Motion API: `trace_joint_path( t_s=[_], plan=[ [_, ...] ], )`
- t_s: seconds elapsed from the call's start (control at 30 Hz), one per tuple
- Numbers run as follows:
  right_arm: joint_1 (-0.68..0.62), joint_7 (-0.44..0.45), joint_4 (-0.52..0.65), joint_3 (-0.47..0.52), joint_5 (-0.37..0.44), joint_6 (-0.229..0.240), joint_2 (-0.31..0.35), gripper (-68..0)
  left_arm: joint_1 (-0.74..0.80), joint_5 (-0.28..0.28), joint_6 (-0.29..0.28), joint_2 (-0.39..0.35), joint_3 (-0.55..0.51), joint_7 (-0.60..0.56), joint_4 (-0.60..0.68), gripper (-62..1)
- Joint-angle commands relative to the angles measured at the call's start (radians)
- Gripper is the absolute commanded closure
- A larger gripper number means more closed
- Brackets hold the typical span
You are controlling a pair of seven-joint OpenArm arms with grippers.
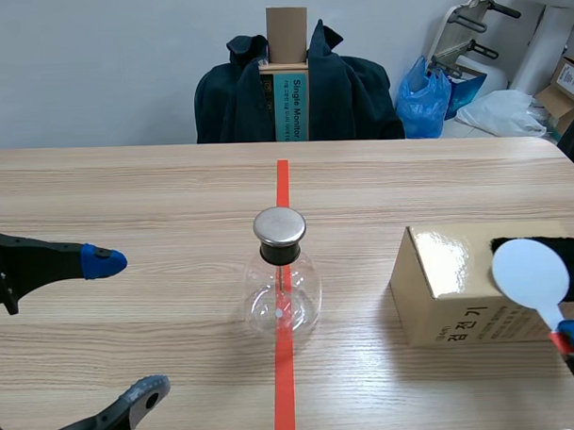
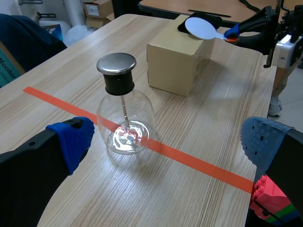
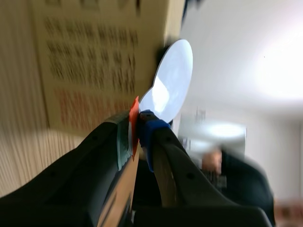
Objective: Do the electroscope experiment.
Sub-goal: 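Rub the plate on the fur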
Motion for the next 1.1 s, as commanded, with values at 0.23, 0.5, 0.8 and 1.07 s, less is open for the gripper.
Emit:
trace_joint_path(
  t_s=[0.23, 0.5, 0.8, 1.07],
  plan=[
    [-0.002, 0.078, 0.014, 0.014, -0.002, 0.006, 0.011, -0.8, -0.005, -0.010, -0.001, 0.003, -0.003, -0.014, 0.003, -62.3],
    [-0.005, 0.100, 0.014, 0.022, -0.017, 0.031, 0.008, -0.9, -0.005, -0.010, -0.001, 0.003, -0.003, -0.014, 0.003, -62.3],
    [-0.007, 0.063, 0.014, 0.026, -0.025, 0.054, 0.005, -0.8, -0.005, -0.010, -0.001, 0.003, -0.003, -0.014, 0.003, -62.3],
    [-0.010, 0.026, 0.014, 0.039, -0.027, 0.058, 0.011, -0.9, -0.005, -0.010, -0.001, 0.003, -0.003, -0.014, 0.003, -62.3]
  ],
)
